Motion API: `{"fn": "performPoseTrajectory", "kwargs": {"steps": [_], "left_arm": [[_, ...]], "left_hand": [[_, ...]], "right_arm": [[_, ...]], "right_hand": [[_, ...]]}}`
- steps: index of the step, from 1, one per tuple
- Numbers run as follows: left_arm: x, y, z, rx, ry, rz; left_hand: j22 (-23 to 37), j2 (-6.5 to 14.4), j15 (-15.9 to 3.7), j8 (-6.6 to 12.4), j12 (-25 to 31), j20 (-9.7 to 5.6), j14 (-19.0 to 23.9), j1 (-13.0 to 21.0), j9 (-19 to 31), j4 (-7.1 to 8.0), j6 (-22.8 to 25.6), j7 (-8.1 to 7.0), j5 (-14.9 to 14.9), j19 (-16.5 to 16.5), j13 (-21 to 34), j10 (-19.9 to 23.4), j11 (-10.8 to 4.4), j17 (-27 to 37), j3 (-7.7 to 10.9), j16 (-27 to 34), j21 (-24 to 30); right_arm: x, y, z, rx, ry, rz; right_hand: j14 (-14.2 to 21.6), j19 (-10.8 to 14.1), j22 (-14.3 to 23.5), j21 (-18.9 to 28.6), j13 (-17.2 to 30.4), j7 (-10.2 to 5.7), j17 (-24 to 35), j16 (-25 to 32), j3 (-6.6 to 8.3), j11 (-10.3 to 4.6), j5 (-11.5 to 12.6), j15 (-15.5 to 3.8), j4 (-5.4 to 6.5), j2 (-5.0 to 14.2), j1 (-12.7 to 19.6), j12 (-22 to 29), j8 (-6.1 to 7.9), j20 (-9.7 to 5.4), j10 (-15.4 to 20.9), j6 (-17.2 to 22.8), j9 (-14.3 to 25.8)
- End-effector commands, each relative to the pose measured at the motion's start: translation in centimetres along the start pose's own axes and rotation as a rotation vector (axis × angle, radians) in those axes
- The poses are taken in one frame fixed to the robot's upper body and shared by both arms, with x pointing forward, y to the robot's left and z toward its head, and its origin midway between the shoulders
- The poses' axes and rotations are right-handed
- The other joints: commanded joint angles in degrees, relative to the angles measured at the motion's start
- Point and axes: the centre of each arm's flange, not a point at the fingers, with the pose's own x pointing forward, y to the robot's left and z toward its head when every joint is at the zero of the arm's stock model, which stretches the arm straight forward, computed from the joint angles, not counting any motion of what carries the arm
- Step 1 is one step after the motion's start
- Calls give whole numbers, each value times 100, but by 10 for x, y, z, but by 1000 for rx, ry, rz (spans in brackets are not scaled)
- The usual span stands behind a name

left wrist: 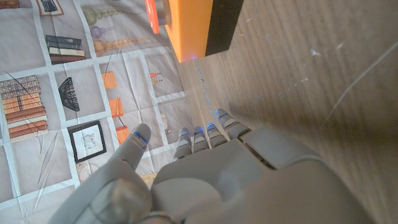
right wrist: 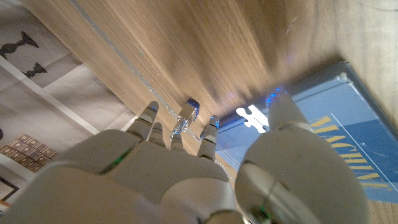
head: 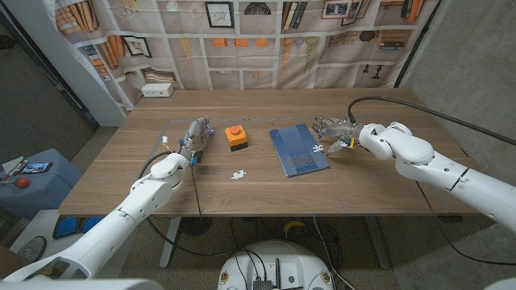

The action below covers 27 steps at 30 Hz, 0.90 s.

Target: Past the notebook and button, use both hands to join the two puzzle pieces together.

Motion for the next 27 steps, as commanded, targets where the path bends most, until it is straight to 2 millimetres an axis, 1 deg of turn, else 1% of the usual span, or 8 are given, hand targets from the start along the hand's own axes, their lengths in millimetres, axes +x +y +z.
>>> {"fn": "performPoseTrajectory", "kwargs": {"steps": [1,7,11,16,26,27], "left_arm": [[-3,2,0,-1,-1,0],[-5,2,-1,-1,4,-1],[-6,3,-1,1,8,2],[-7,3,-1,-1,7,-1],[-10,3,-3,-2,12,0],[-11,3,-3,-3,10,-1]], "left_hand": [[12,445,11,6,1,3,22,-33,29,22,25,-3,8,20,21,34,-41,14,15,8,25],[12,445,16,5,0,2,22,-34,29,24,25,-2,7,21,21,34,-33,13,20,6,24],[12,446,19,4,-2,6,22,-35,29,24,23,-3,6,23,21,30,-34,13,21,5,24],[12,448,18,4,-4,7,24,-36,29,25,24,-1,5,23,21,29,-33,13,23,5,23],[13,453,20,4,-5,14,26,-34,29,25,29,3,4,31,21,29,-13,12,26,5,24],[13,454,18,4,-6,14,26,-34,29,25,28,4,4,31,21,27,-13,12,27,5,25]], "right_arm": [[4,4,5,1,9,-14],[7,5,5,14,13,-20],[8,5,5,21,14,-26],[9,4,5,29,19,-41],[8,4,7,20,17,-71],[8,4,7,18,17,-75]], "right_hand": [[-35,62,18,50,19,-30,21,43,32,-19,0,-6,25,24,59,32,86,15,-303,147,23],[15,130,18,56,17,-118,25,63,26,-55,-17,-33,29,29,116,52,162,-9,-239,283,30],[44,176,18,62,16,-139,26,74,27,-80,-20,-64,26,35,160,63,208,-26,-201,370,33],[96,238,18,65,14,-146,26,91,45,-118,-13,-95,17,61,264,72,290,-47,-151,527,38],[189,349,17,71,10,-156,20,114,26,-215,10,-152,14,24,380,103,426,-102,-15,795,50],[209,356,17,69,10,-158,21,122,21,-241,13,-164,18,20,385,108,440,-102,7,821,51]]}}
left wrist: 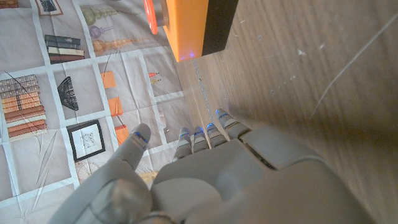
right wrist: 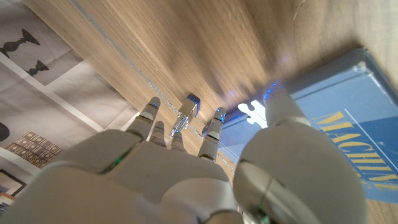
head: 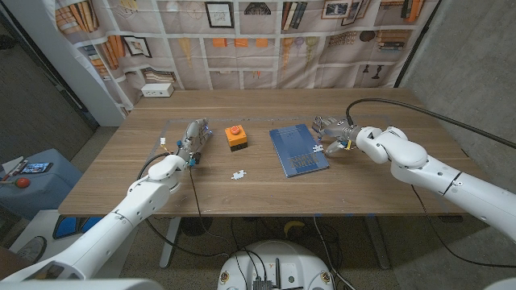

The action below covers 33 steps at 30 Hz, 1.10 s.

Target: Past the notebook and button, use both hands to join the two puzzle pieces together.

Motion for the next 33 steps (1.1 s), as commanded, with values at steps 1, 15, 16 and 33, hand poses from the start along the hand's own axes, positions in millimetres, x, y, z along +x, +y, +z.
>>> {"fn": "performPoseTrajectory", "kwargs": {"steps": [1,15,16,33], "left_arm": [[-4,1,-1,-3,3,0],[-6,1,-2,-4,12,-3],[-6,1,-2,-1,15,-1],[-5,1,-5,-6,24,-4]], "left_hand": [[13,453,17,4,-5,15,26,-33,29,19,29,5,3,31,21,29,-13,11,22,4,24],[13,457,18,3,-4,14,33,-29,29,15,30,9,1,44,21,33,-17,10,21,6,27],[13,458,17,3,-5,12,33,-28,29,14,30,7,1,45,21,31,-17,10,22,6,27],[13,463,17,2,-5,13,35,-26,29,14,31,9,-1,51,22,35,-19,11,22,6,26]], "right_arm": [[-1,1,3,-1,0,-27],[-6,5,8,22,1,-80],[-6,5,8,23,1,-82],[-1,3,7,9,-6,-102]], "right_hand": [[60,74,18,26,8,-15,22,37,19,-77,12,-9,18,9,95,43,70,-21,15,125,25],[279,309,17,43,-9,-26,33,101,-55,-290,86,-142,48,-51,165,89,289,-98,298,584,42],[308,332,17,43,-11,-27,32,108,-62,-317,93,-155,46,-58,177,97,311,-115,338,634,44],[491,538,16,37,-28,-37,29,141,-90,-572,173,-311,44,-32,353,115,550,-225,621,1173,66]]}}
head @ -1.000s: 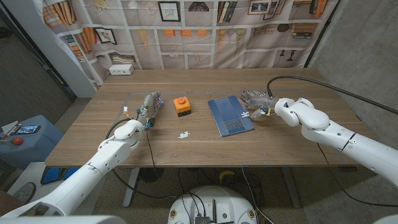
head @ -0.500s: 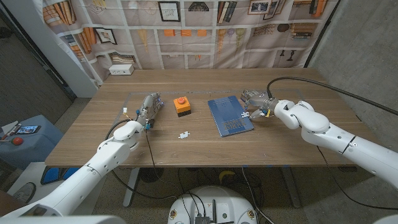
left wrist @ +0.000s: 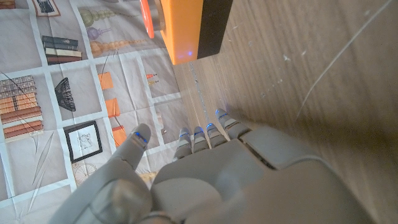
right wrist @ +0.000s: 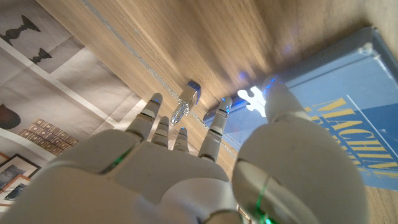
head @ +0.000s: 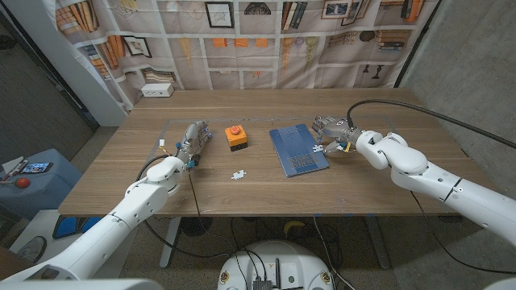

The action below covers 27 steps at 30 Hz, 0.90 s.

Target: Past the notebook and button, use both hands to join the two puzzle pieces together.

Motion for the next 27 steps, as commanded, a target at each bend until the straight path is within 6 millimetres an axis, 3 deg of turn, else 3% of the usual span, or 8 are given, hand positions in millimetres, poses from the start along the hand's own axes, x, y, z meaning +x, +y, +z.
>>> {"fn": "performPoseTrajectory", "kwargs": {"steps": [1,27], "left_arm": [[0,0,-3,-2,11,2],[1,1,-5,-7,19,-3]], "left_hand": [[13,462,7,2,-5,16,25,-26,29,14,31,7,-1,51,22,36,-20,10,22,6,26],[13,458,7,0,-8,22,35,-28,28,18,29,3,-3,50,22,30,-11,12,24,8,22]], "right_arm": [[3,-1,0,-10,-10,-18],[0,10,0,-28,-19,-67]], "right_hand": [[72,76,17,38,-2,2,27,28,-38,-58,43,-10,-13,39,92,26,84,-40,73,161,16],[372,384,17,54,-12,-8,26,88,-35,-164,123,-245,-40,2,360,53,298,-246,446,636,54]]}}
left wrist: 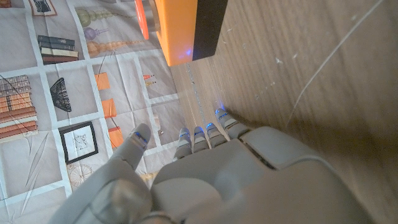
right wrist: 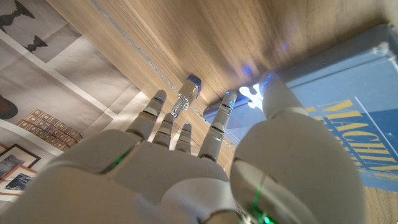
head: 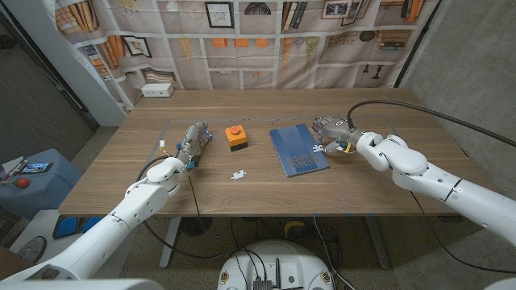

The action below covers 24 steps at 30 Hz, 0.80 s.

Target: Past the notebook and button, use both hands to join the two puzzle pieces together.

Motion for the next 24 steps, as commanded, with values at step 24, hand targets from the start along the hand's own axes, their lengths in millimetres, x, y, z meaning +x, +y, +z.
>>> {"fn": "performPoseTrajectory", "kwargs": {"steps": [24], "left_arm": [[2,1,-1,0,13,2]], "left_hand": [[14,454,-11,-3,-5,33,16,-37,27,31,23,1,-2,59,23,38,-20,14,35,6,22]], "right_arm": [[0,9,4,-21,-12,-78]], "right_hand": [[287,341,17,73,11,-8,36,88,-9,-143,86,-181,-10,-54,268,26,187,-200,338,391,67]]}}
